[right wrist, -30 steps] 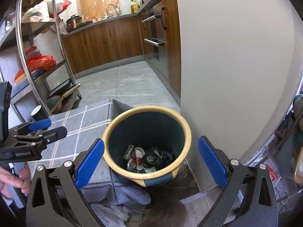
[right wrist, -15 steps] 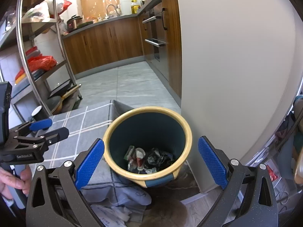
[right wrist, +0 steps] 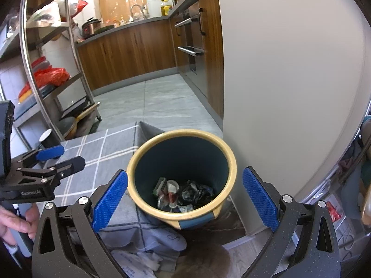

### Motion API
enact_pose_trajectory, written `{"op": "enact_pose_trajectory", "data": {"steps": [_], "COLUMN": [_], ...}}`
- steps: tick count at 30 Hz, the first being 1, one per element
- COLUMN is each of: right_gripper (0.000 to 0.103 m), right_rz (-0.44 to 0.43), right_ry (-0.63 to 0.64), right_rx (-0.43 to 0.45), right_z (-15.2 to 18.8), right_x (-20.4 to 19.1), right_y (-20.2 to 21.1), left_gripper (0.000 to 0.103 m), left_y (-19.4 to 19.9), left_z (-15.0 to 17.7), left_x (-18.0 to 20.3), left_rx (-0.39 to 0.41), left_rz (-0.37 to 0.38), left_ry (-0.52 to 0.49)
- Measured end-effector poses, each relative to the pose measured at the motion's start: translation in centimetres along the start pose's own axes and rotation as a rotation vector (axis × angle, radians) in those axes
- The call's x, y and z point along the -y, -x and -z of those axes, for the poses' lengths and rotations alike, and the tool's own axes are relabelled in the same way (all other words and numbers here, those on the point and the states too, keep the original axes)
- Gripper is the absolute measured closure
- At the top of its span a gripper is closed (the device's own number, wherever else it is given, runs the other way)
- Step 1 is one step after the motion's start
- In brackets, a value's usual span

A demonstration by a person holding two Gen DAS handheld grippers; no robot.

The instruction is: Collect trash

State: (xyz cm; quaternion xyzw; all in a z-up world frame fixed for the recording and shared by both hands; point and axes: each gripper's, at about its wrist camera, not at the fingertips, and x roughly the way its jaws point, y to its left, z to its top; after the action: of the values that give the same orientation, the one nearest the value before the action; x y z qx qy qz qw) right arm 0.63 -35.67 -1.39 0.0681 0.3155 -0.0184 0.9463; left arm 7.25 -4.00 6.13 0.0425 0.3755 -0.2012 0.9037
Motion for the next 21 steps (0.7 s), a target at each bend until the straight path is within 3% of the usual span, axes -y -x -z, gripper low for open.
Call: {"op": "enact_pose_trajectory", "data": {"steps": [21], "right_gripper": [0.005], "right_rz": [-0.008], "right_ry": [-0.004], "right_rx": [-0.003], "right_z": [-0.12], "right_x": [-0.25], "right_y": [-0.05], "left_gripper": [0.006], "left_y": [-0.52], "left_z": [0.19], "left_x": [-0.11], "left_rx": [-0.014], "left_rz": [-0.018], "left_ry": [-0.004]}}
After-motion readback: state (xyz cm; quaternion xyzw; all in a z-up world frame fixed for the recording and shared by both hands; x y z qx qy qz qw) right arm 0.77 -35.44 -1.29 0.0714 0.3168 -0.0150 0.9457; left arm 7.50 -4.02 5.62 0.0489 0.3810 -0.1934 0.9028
